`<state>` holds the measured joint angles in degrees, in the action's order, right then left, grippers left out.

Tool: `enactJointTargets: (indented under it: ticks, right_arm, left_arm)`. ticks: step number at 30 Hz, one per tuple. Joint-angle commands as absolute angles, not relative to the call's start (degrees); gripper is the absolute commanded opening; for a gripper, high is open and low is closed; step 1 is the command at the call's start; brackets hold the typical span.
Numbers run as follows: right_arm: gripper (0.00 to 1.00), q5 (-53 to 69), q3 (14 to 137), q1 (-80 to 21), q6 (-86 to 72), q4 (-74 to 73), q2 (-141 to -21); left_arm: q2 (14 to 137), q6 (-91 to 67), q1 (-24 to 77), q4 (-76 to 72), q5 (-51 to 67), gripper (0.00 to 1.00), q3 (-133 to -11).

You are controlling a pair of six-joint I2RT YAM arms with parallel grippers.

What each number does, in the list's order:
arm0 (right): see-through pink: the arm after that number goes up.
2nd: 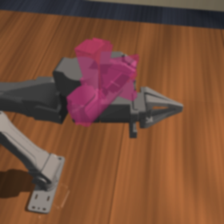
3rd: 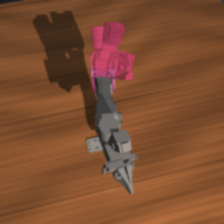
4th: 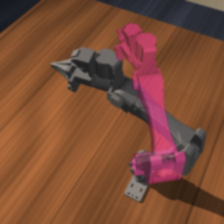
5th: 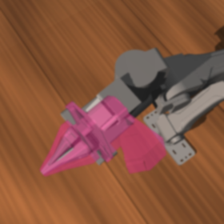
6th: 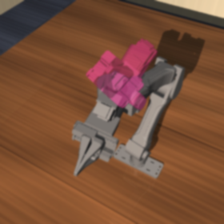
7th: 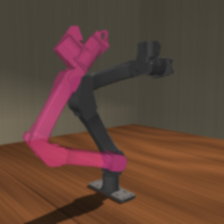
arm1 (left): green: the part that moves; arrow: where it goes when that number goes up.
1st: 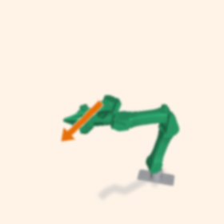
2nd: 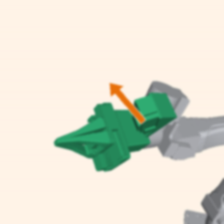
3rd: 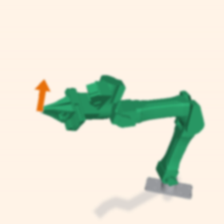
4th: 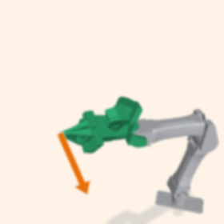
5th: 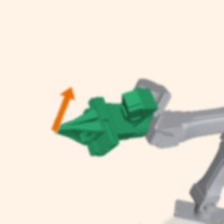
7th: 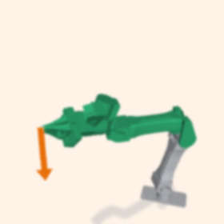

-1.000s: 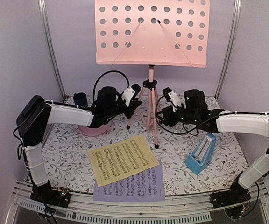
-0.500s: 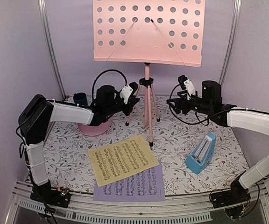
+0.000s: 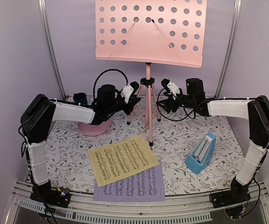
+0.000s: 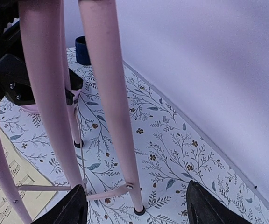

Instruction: Set up the instrument practice props

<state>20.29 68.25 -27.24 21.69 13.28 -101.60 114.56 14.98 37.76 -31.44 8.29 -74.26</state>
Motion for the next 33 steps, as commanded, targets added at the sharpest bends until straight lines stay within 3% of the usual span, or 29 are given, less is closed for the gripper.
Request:
enactJointTargets:
  ticks: [1,11,24,28,33]
  right_arm:
    - [0.73,23.42,72.94,-27.25,25.01,14.56,-104.61]
    - [0.63,24.27,78.61,-29.16,26.77,14.34,-110.1]
    - [0.2,16.44,76.91,-27.76,31.2,13.8,-107.85]
    - [0.02,14.86,75.89,-26.79,32.1,13.79,-106.37]
    - [0.0,14.7,74.98,-24.05,32.4,13.93,-104.31]
  left_arm:
    - [116.44,15.92,37.26,-32.85,8.71,0.0,-76.78]
    - [117.79,15.15,37.33,-32.1,9.8,0.0,-79.73]
    - [120.06,15.25,37.28,-31.43,10.92,0.0,-83.57]
    - [120.15,16.82,36.63,-30.41,9.95,0.0,-84.85]
    - [121.06,17.79,35.16,-28.43,10.25,0.0,-88.1]
